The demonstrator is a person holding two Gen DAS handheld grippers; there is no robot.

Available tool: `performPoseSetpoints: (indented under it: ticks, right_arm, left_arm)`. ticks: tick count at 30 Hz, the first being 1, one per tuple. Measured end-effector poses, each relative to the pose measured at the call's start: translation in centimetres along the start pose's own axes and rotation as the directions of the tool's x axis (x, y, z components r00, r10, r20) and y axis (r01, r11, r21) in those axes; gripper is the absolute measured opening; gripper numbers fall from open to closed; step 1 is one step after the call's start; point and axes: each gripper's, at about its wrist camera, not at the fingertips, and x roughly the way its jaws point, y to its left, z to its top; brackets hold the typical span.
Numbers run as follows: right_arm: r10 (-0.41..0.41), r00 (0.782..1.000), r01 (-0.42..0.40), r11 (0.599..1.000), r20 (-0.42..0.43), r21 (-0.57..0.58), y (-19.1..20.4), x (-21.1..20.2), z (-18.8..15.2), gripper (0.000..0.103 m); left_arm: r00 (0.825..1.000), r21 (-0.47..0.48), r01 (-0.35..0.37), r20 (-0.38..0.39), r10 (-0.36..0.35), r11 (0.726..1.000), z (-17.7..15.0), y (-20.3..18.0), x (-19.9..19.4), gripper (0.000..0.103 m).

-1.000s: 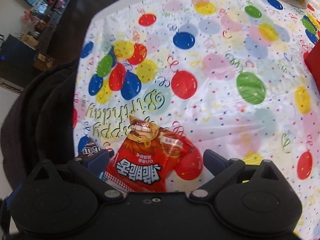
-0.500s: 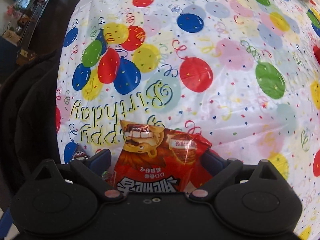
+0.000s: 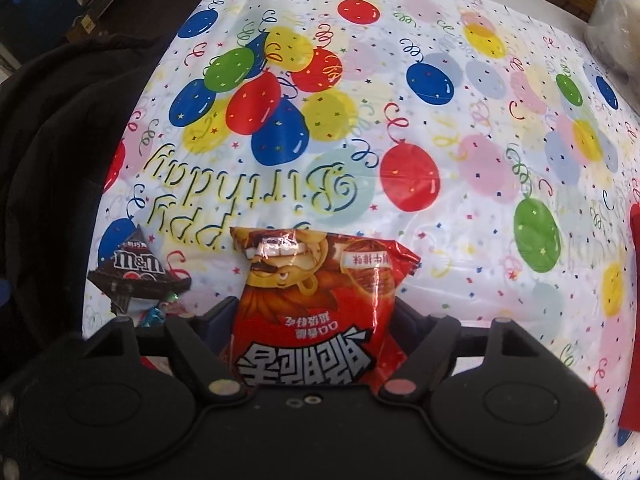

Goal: Organize snacks
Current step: 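Grasp the dark M&M's packet with the left tool, then carry the M&M's packet and red-and-brown bag over the red box with both tools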

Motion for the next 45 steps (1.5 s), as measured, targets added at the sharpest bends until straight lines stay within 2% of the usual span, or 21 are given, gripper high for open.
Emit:
performPoseSetpoints:
  ticks: [8, 13, 17, 20, 24, 30, 38, 45]
  right_arm:
    - [0.019, 1.0, -0.02, 0.999, 0.018, 0.049, -3.2, -1.1, -0.5, 0.075]
    - [0.041, 0.999, -0.043, 0.996, 0.035, 0.075, -4.8, -2.3, -1.0, 0.075]
    - [0.055, 0.998, -0.059, 0.993, 0.045, 0.1, -6.1, -3.1, -1.5, 0.075]
    - [0.063, 0.997, -0.069, 0.991, 0.05, 0.118, -7.0, -3.6, -2.0, 0.075]
    - [0.076, 0.995, -0.084, 0.987, 0.059, 0.137, -8.2, -4.4, -2.7, 0.075]
    - [0.091, 0.993, -0.104, 0.981, 0.08, 0.166, -10.3, -5.8, -3.8, 0.075]
    - [0.124, 0.985, -0.145, 0.971, 0.121, 0.191, -13.5, -8.4, -5.4, 0.072]
    - [0.157, 0.974, -0.187, 0.965, 0.162, 0.184, -16.8, -11.4, -7.2, 0.072]
  left_arm:
    - [0.995, -0.069, 0.025, -0.098, -0.032, 0.997, 1.4, -0.4, 4.0, 0.085]
    - [0.987, -0.112, 0.025, -0.155, -0.042, 0.993, 1.9, -0.3, 6.3, 0.068]
    - [0.986, -0.115, 0.027, -0.16, -0.045, 0.993, 1.9, -0.4, 6.7, 0.065]
    - [0.986, -0.107, 0.03, -0.159, -0.047, 0.994, 2.0, -0.6, 6.8, 0.053]
    - [0.986, -0.109, 0.022, -0.16, -0.039, 0.994, 2.1, -0.8, 6.7, 0.043]
    - [0.989, -0.13, 0.016, -0.145, -0.035, 0.991, 2.0, -0.6, 6.2, 0.037]
    - [0.994, -0.184, 0.01, -0.107, -0.03, 0.983, 1.8, -0.4, 4.4, 0.036]
    - [0.997, -0.183, 0.027, -0.062, -0.039, 0.983, 1.8, -2.7, 0.9, 0.036]
